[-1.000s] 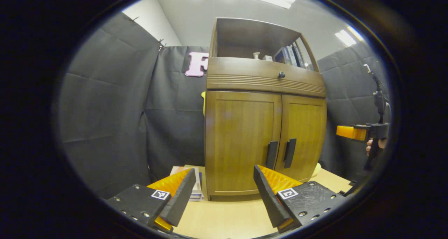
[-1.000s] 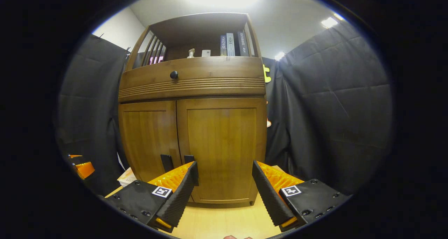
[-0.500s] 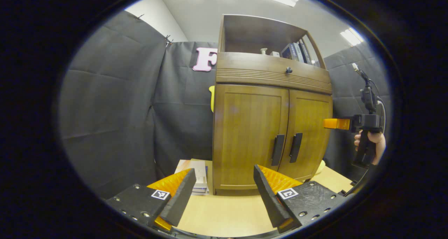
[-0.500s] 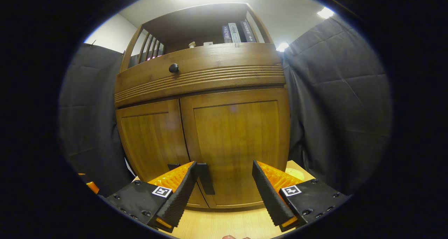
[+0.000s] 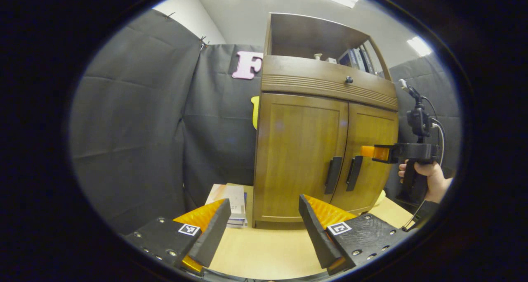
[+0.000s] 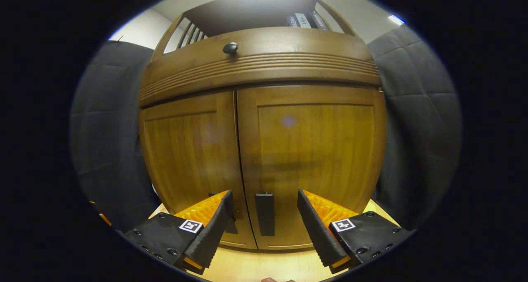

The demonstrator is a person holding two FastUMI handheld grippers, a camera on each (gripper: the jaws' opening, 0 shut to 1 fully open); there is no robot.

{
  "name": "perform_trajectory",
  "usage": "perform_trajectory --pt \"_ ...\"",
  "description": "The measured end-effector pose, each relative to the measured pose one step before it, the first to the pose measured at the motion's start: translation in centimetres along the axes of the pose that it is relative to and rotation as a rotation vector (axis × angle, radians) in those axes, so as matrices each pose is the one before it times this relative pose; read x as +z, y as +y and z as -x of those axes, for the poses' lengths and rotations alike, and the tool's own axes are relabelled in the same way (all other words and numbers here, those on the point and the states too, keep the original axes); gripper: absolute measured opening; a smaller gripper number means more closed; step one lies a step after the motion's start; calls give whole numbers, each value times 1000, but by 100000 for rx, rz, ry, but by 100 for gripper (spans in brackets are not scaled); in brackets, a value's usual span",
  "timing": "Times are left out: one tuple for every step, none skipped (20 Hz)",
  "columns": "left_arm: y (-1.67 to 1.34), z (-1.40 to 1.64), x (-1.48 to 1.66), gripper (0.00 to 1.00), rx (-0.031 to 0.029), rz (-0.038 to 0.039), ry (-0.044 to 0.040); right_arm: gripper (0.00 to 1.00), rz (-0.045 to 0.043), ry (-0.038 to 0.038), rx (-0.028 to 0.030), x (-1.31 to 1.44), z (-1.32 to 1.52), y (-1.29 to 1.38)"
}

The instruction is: Open the right door of the double-door shoe cabinet with the right hand, and open the left door with the left hand.

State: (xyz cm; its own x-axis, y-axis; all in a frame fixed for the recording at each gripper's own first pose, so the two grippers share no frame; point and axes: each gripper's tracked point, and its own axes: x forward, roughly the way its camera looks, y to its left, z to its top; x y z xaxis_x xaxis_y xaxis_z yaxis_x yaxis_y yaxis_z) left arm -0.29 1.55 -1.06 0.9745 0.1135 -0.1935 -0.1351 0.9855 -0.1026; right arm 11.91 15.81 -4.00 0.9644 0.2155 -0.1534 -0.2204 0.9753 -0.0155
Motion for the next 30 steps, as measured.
perform_trajectory --pt "85 -67 -210 95 418 655 710 98 647 1256 -450 -429 -657 62" --pt "93 -122 -73 95 324 566 735 98 549 933 -549 -379 -587 86" --pt "113 -132 12 95 460 196 593 98 495 894 -575 -486 -462 64" --pt "109 -96 -191 95 516 -172 556 98 498 1107 -874 -494 -492 -76" --pt "51 -191 -103 95 441 -531 494 98 411 906 -842 -684 -528 -148" --pt "54 -34 -127 95 426 -617 528 98 197 1124 -767 -546 -444 -25" --pt "25 -250 -117 95 300 -473 650 100 -110 1281 -521 -483 -353 49" --pt "-25 58 -288 96 46 -174 580 98 -165 1064 -508 -320 -359 -34" --pt "38 27 -229 95 -324 165 420 93 -94 631 -478 -183 -532 -96" --pt "29 -97 -62 96 -380 420 272 93 322 189 -628 -187 -346 -40" --pt "32 -127 -40 96 -431 700 345 93 351 -387 546 15 68 28" --pt "15 191 -3 96 -253 925 45 89 670 -242 -356 251 -330 -58" --pt "-145 -81 197 96 -762 1219 -322 84 570 414 -367 -94 -528 105" --pt "-51 107 -91 96 -919 1050 -146 80 413 869 -359 -227 -423 55" --pt "-40 -129 -3 96 -542 536 148 69 126 1293 -213 -368 -206 19" --pt "4 155 -2 96 -267 -136 9 61 -145 872 -216 -213 -237 -15" --pt "29 -21 165 96 -124 -453 -102 54 148 -15 -2454 5 -175 -503" --pt "-70 327 107 96 -116 -660 -51 46 -1094 51 -244 12 -115 -125" --pt "-39 -114 72 96 -188 -480 80 37 -1158 -182 498 -119 5 113" --pt "-118 60 -144 96 -490 -213 233 38 -826 297 676 -23 153 -44" --pt "-39 -136 15 96 -555 -33 302 31 -195 -182 850 143 -79 119" --pt "-77 112 -61 96 -633 -94 -5 29 252 657 1061 -189 67 33" --pt "18 -168 84 96 -340 -98 -88 22 867 -115 1243 56 -123 -112" --pt "-56 111 -45 96 -418 -85 -116 22 673 522 1355 -100 157 -25" --pt "-109 -60 71 96 -443 64 -164 23 -546 299 1012 -56 32 94" --pt "-46 66 1 96 -614 46 -203 22 -602 195 689 -35 196 121" --pt "-54 -141 71 96 -530 -101 -77 22 215 124 478 -146 85 -69" --pt "-26 101 91 96 -563 -337 -278 22 333 -565 293 -14 287 -75" --pt "-15 -108 206 96 -377 -420 -147 22 201 -62 435 -162 439 8" --pt "73 20 178 96 -447 -443 47 23 -105 -323 558 -93 461 46"
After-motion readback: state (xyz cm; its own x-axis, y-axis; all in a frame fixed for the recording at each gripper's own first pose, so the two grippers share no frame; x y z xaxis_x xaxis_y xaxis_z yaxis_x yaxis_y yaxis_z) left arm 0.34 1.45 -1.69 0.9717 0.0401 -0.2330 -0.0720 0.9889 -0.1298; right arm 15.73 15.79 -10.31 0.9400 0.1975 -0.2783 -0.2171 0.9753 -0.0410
